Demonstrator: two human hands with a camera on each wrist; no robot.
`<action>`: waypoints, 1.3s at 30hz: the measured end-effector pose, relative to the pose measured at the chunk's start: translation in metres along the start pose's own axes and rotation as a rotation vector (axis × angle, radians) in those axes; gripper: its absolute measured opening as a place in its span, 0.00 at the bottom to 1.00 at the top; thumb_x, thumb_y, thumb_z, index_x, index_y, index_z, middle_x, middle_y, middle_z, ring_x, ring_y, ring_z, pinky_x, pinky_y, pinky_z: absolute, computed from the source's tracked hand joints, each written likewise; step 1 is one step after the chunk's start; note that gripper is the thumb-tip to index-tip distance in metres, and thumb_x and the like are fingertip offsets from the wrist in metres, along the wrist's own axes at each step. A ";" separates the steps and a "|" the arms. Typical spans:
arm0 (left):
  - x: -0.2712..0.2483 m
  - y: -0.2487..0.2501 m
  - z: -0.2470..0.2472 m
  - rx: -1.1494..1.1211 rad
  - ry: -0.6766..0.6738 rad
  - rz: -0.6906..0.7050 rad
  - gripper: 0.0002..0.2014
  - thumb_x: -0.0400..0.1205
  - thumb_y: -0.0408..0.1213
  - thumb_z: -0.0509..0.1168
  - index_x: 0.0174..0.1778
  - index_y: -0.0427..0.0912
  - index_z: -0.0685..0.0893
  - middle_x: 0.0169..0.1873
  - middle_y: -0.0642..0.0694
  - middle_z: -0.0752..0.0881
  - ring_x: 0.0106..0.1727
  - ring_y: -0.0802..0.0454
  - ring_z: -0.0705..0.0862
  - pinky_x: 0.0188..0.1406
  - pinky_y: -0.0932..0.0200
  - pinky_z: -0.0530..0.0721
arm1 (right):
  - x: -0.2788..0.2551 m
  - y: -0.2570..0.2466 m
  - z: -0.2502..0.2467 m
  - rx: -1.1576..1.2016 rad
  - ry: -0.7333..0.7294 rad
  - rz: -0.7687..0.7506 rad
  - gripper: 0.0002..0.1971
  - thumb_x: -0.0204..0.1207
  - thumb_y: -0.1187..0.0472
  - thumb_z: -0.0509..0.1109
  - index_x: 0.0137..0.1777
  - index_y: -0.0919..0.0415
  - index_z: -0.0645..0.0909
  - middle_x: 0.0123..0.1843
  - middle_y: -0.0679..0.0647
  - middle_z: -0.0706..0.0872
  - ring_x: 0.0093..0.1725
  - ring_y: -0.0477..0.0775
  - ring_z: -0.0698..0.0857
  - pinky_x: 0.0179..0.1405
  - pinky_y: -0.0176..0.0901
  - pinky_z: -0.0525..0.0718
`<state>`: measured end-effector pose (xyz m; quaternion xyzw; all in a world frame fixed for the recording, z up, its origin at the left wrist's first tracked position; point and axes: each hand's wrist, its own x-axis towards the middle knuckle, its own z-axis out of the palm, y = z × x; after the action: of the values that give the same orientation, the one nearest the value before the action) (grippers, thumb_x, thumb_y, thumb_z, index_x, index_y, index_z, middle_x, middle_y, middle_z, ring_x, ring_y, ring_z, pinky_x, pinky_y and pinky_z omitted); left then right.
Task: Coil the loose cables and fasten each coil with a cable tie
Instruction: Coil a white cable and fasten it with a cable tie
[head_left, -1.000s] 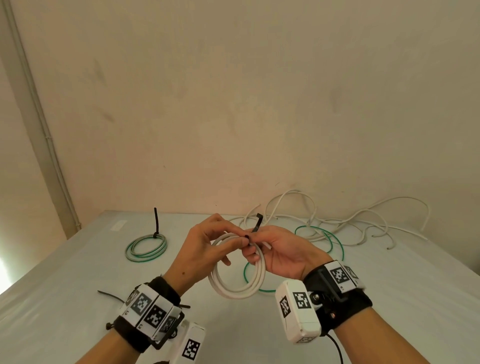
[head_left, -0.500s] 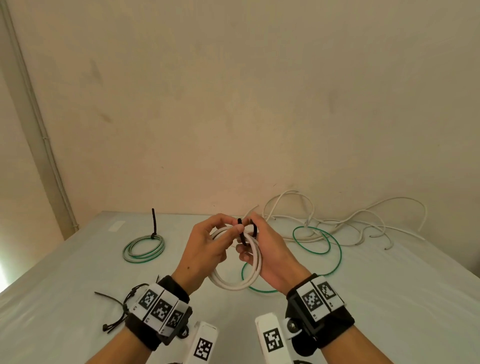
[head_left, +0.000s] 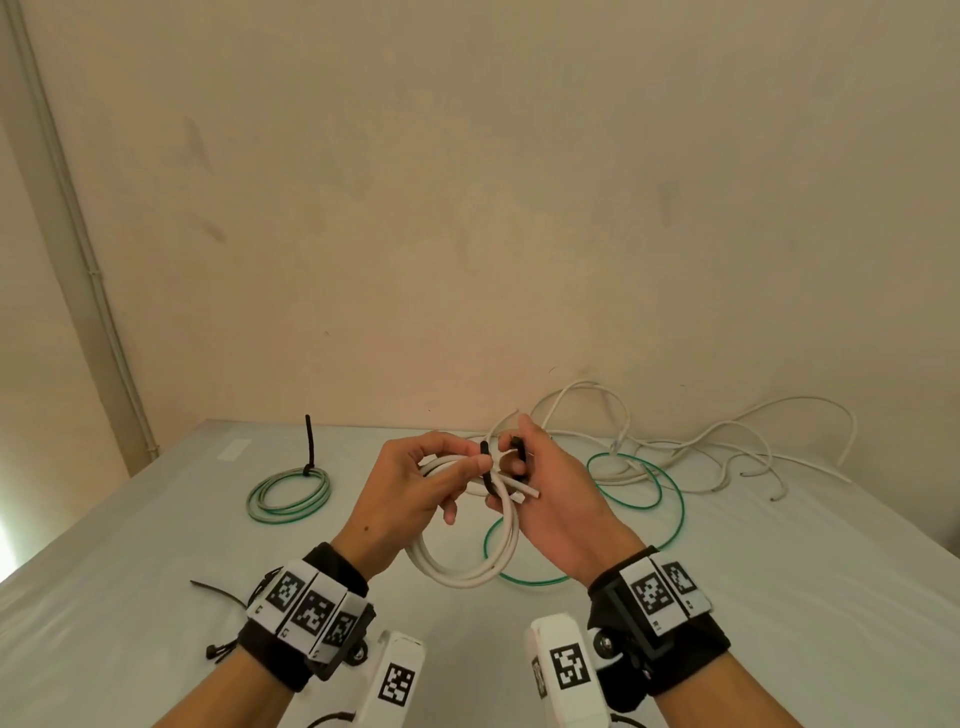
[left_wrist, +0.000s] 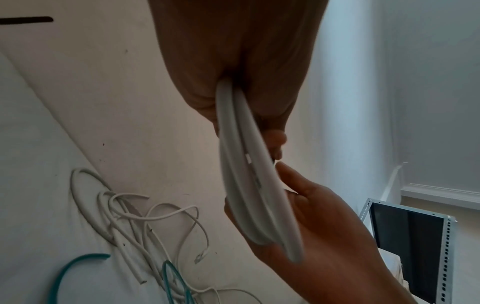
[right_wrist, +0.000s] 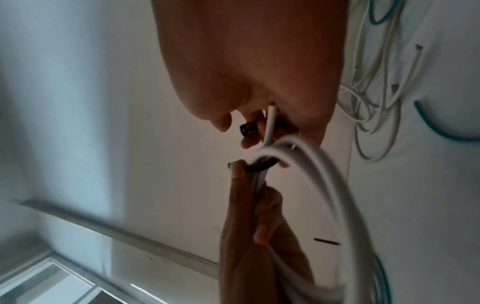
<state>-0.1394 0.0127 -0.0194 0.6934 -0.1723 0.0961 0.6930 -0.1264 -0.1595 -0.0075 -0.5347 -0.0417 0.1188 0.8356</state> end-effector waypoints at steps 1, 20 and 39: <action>0.001 0.002 -0.002 0.002 -0.016 0.000 0.08 0.79 0.38 0.78 0.47 0.36 0.94 0.39 0.20 0.84 0.33 0.41 0.75 0.26 0.59 0.81 | 0.000 -0.002 -0.002 0.017 -0.034 0.017 0.16 0.92 0.52 0.58 0.50 0.62 0.79 0.34 0.52 0.67 0.34 0.54 0.80 0.42 0.51 0.78; 0.011 0.032 -0.022 0.126 -0.326 -0.131 0.07 0.83 0.36 0.75 0.48 0.36 0.94 0.41 0.35 0.92 0.35 0.49 0.77 0.28 0.63 0.79 | -0.007 -0.035 -0.013 -0.611 -0.239 -0.318 0.10 0.83 0.67 0.74 0.61 0.59 0.93 0.56 0.56 0.95 0.54 0.57 0.89 0.49 0.41 0.85; 0.028 0.032 -0.015 -0.001 -0.243 -0.131 0.09 0.85 0.35 0.71 0.52 0.31 0.91 0.40 0.42 0.89 0.32 0.55 0.76 0.25 0.67 0.75 | -0.006 -0.042 -0.003 -0.422 -0.184 -0.310 0.11 0.86 0.68 0.70 0.64 0.67 0.90 0.59 0.63 0.94 0.57 0.60 0.94 0.51 0.43 0.91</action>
<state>-0.1239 0.0251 0.0215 0.7093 -0.2091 -0.0342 0.6723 -0.1251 -0.1803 0.0292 -0.6711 -0.2229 0.0263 0.7065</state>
